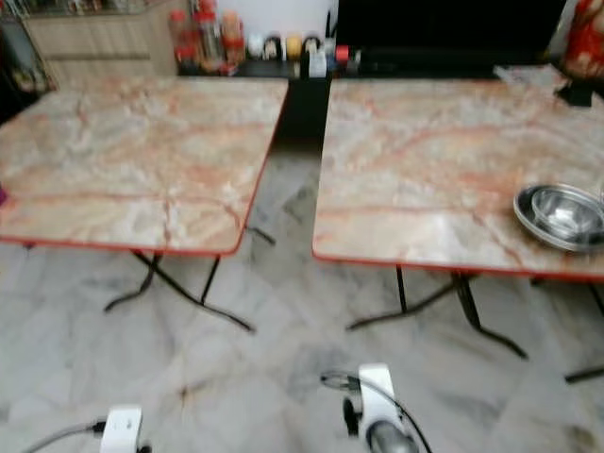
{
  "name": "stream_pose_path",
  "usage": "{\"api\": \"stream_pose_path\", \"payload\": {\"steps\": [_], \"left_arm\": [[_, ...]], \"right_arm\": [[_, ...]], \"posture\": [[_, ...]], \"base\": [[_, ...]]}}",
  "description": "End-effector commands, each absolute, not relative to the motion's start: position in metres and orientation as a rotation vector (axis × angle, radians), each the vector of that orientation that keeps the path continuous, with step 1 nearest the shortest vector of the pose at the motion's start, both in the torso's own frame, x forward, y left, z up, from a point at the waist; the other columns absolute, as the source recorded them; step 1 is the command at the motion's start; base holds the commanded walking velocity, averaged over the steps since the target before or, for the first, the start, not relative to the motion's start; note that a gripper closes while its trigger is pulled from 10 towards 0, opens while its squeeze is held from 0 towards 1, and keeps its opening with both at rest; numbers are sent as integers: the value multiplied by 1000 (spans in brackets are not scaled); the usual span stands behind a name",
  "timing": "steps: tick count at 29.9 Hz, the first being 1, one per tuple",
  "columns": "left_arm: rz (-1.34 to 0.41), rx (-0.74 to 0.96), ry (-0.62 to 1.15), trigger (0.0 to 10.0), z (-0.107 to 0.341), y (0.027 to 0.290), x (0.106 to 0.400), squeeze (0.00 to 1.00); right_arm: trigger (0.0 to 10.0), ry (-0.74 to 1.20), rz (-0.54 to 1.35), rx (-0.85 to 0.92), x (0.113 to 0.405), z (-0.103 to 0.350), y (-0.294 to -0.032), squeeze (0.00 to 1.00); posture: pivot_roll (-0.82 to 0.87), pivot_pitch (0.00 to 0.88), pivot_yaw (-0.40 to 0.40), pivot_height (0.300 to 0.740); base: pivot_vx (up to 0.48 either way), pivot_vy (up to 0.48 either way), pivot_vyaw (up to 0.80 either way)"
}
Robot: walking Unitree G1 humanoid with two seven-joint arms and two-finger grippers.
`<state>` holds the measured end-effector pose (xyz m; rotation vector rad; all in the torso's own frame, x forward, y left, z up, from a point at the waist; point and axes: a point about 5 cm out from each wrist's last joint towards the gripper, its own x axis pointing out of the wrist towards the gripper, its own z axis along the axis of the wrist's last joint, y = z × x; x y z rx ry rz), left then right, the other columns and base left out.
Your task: Setting the table
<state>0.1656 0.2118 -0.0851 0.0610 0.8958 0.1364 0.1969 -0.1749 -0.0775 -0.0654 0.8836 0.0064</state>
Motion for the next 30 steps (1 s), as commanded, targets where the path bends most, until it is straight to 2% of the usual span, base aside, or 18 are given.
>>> {"api": "stream_pose_path", "payload": {"steps": [1, 3, 7, 21, 24, 30], "left_arm": [[147, 53, 933, 10000, -89, 213, 157, 0], [144, 59, 937, 10000, -89, 214, 156, 0], [144, 59, 940, 10000, -89, 215, 155, 0], [156, 75, 935, 10000, -87, 223, 156, 0], [161, 77, 935, 10000, -87, 224, 156, 0], [170, 73, 934, 10000, -87, 225, 156, 0]], "right_arm": [[10000, 911, -25, -55, 190, -81, -180, 0], [10000, 922, -30, -54, 188, -82, -181, 0], [10000, 923, -45, -49, 186, -83, -183, 0], [10000, 914, -40, -18, 188, -83, -174, 0], [10000, 911, -41, -9, 189, -82, -173, 0], [10000, 897, -48, -11, 191, -81, -173, 0]], "posture": [[-8, 0, 27, 732], [-12, 0, 31, 732], [-15, 0, 35, 732], [-7, 0, 59, 732], [-3, 0, 63, 732], [7, 0, 57, 732]], "base": [[0, 300, 0], [0, 435, 0], [0, 459, -778], [0, 480, 0], [0, 480, -788], [0, 480, 0]]}}
